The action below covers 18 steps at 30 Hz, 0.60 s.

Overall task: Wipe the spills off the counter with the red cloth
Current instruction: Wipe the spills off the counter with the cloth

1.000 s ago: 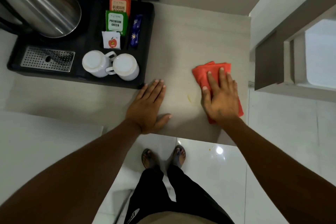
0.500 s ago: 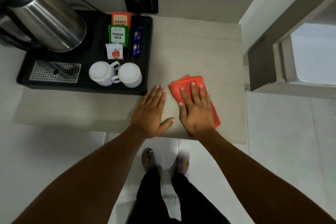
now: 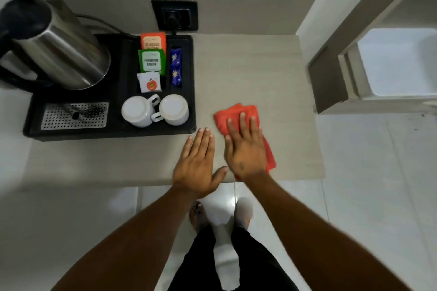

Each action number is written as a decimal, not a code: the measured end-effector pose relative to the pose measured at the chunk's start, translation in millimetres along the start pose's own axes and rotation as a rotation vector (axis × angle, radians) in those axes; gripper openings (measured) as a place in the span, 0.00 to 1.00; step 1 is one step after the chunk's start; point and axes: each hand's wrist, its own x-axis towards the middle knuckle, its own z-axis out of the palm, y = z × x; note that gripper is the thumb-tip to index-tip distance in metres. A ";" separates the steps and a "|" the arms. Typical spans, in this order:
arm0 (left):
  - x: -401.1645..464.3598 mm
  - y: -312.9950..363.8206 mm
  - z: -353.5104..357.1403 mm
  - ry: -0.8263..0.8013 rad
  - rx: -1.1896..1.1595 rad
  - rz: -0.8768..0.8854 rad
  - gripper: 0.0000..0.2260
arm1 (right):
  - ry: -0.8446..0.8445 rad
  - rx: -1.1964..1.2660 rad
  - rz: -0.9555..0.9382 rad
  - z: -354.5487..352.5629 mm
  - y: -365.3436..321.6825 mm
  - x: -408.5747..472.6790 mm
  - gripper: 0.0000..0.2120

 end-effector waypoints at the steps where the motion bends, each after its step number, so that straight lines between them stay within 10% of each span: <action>1: 0.5 -0.4 1.7 0.028 0.003 0.006 0.41 | 0.025 0.005 -0.015 2.2 6.4 -18.7 0.26; 11: 3.5 -1.5 4.9 -0.049 0.063 0.013 0.43 | 0.130 0.064 0.437 -40.0 93.6 10.5 0.24; 18: 5.8 -7.1 -0.2 -0.064 0.052 0.081 0.44 | 0.091 0.101 0.131 -5.3 15.3 -39.1 0.23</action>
